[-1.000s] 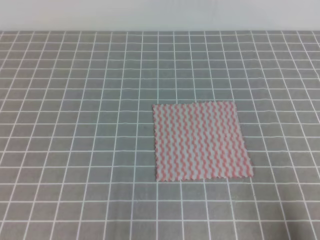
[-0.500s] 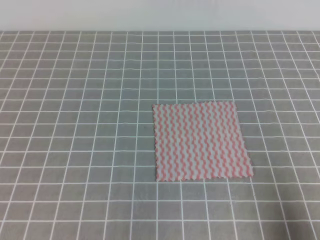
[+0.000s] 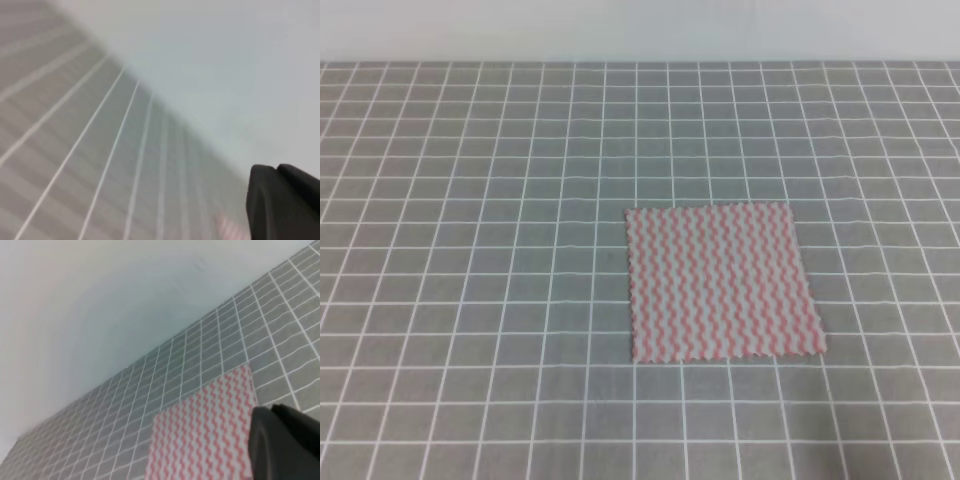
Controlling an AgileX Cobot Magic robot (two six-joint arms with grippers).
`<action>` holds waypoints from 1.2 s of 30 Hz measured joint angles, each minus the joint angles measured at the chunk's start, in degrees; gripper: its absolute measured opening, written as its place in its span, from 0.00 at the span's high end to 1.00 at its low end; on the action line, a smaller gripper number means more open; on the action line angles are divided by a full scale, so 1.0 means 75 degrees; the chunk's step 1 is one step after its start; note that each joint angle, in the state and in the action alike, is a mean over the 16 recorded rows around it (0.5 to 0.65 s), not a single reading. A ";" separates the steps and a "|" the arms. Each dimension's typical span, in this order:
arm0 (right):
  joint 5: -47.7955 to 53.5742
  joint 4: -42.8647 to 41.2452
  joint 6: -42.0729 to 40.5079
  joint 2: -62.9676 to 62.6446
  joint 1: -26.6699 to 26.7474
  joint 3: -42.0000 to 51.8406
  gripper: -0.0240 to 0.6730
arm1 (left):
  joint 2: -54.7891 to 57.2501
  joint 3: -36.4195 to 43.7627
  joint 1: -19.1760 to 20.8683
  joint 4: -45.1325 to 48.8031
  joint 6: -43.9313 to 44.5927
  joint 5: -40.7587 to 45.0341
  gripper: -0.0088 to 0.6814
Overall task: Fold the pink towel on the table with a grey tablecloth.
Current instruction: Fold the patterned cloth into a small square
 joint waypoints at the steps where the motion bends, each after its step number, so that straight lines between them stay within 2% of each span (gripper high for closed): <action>1: 0.0112 -0.0108 -0.0181 0.0075 0.0001 -0.0105 0.99 | 0.0194 -0.0116 -0.0011 0.0001 0.0154 0.0138 0.99; 5: 0.0459 -0.0648 -0.0743 0.0519 0.0001 -0.0623 0.99 | 0.1230 -0.0777 -0.0099 -0.0009 0.0925 0.0697 0.99; 10: 0.0432 -0.1164 -0.0921 0.1413 0.0002 -0.1366 0.99 | 0.2816 -0.1814 -0.0350 -0.0121 0.1939 0.1004 0.99; 19: 0.0208 -0.1553 -0.1223 0.3697 0.0002 -0.2596 0.99 | 0.5879 -0.3757 -0.1326 -0.0488 0.3609 0.1388 0.99; 24: 0.0730 -0.2375 -0.0784 0.5288 0.0004 -0.3362 0.99 | 0.7598 -0.4833 -0.1955 -0.0623 0.4258 0.1861 0.99; 29: 0.1694 -0.4011 0.0043 0.7006 0.0176 -0.4459 0.99 | 0.9302 -0.6034 -0.2453 -0.0448 0.4804 0.2741 0.99; 36: 0.2568 -0.6129 0.1573 0.9296 0.0982 -0.6003 0.99 | 1.1087 -0.7472 -0.2749 -0.0086 0.5008 0.3596 0.99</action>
